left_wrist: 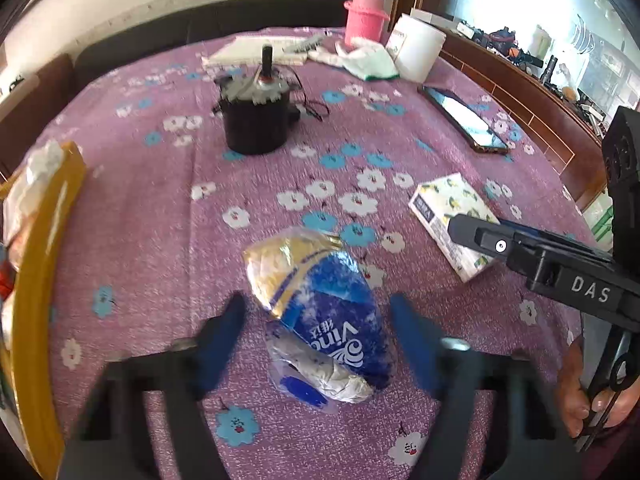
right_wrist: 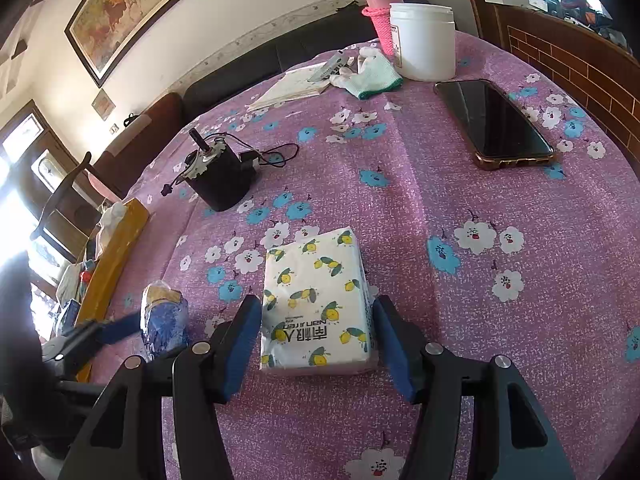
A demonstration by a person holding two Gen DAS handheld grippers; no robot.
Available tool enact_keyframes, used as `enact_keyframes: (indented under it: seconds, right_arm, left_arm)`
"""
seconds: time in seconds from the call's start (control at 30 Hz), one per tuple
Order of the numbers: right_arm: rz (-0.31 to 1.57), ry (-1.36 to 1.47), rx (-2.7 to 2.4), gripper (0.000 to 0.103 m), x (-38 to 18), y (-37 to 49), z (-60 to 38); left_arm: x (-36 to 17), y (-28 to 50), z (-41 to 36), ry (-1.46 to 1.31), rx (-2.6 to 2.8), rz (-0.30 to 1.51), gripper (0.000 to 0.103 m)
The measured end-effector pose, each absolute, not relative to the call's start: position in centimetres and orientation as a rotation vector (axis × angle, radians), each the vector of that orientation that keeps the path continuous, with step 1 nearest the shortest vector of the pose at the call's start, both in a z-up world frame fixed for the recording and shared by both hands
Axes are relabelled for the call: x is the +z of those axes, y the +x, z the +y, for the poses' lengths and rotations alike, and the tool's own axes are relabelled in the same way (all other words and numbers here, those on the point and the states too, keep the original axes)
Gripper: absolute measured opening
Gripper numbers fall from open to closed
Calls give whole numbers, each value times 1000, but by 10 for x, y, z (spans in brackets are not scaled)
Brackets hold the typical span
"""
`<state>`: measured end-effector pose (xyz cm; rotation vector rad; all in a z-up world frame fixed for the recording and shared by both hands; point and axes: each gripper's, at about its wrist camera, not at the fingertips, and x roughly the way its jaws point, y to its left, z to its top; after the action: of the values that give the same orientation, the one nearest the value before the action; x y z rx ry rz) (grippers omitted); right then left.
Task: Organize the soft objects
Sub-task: 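Grasp the blue Vinda tissue bag with the left tool while the right tool holds the lemon pack, then carry both tissue packs over the tray and open both tools to drop them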
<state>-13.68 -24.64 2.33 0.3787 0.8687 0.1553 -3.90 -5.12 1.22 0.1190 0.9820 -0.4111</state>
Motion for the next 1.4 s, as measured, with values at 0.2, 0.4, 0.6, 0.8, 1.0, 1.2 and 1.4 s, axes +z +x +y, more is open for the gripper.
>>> enact_keyframes:
  seconds: [0.2, 0.4, 0.6, 0.8, 1.0, 1.2, 1.4]
  right_arm:
    - [868, 376, 157, 64, 24, -137, -245]
    - [870, 362, 153, 64, 24, -137, -243]
    - [871, 339, 144, 64, 24, -136, -241]
    - [878, 308, 136, 66, 24, -135, -236]
    - [927, 164, 59, 68, 26, -130, -212]
    - [965, 114, 28, 63, 26, -128, -201]
    - [967, 135, 17, 57, 34, -135, -206]
  left_arm:
    - [12, -38, -46, 96, -410, 985, 55]
    - [11, -36, -46, 86, -404, 975, 57]
    - [17, -45, -40, 90, -411, 949, 48]
    - [44, -67, -19, 92, -365, 883, 48]
    - [60, -89, -2, 114, -309, 837, 48]
    - [64, -100, 15, 109, -276, 819, 48]
    - [67, -107, 28, 86, -257, 815, 48]
